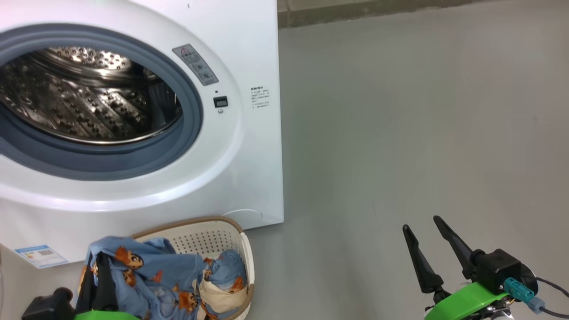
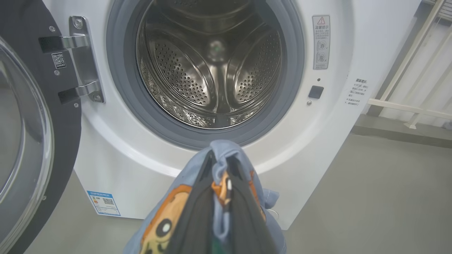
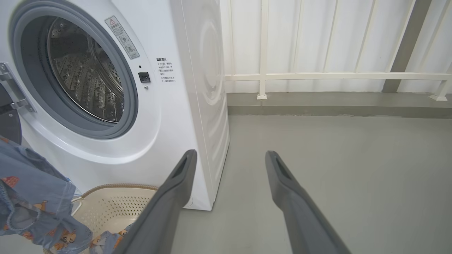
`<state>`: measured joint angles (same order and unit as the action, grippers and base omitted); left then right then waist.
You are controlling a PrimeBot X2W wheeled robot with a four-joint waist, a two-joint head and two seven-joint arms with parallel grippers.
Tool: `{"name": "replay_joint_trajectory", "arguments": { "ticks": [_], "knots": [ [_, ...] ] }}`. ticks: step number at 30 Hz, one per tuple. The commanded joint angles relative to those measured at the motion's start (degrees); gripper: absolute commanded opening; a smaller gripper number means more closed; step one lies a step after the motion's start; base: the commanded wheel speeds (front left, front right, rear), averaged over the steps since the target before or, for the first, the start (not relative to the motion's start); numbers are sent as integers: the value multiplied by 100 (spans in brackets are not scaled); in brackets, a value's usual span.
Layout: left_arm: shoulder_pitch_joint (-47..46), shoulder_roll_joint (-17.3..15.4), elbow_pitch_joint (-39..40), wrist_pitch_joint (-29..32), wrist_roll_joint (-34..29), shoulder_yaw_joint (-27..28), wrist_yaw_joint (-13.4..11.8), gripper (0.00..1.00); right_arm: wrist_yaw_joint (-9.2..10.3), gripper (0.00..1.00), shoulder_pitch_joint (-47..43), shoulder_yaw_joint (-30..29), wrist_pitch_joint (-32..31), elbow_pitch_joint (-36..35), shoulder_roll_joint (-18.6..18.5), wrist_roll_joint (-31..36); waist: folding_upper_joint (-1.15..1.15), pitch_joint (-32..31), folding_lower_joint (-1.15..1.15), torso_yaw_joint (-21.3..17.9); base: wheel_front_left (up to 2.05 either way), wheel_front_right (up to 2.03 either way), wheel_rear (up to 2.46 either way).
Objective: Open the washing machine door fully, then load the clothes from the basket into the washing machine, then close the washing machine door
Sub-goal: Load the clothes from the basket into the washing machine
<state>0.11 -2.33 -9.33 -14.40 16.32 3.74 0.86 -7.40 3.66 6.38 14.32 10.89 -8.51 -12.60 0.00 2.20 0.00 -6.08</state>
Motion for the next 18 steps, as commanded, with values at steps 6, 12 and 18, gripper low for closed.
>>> {"name": "replay_joint_trajectory", "arguments": {
  "ticks": [6,12,18],
  "knots": [
    [47,-56,357,-60,304,55,-82,0,-9,100,21,104,68,-183,20,65,0,-76,0,-23,0,0,0],
    [72,-55,408,-60,349,-5,-116,0,-9,100,10,111,68,-189,17,63,0,-74,0,-24,0,0,0],
    [41,-55,430,-60,363,2,-106,0,-9,100,21,127,68,-188,13,56,0,-46,0,-40,0,0,0]
  ]
}}
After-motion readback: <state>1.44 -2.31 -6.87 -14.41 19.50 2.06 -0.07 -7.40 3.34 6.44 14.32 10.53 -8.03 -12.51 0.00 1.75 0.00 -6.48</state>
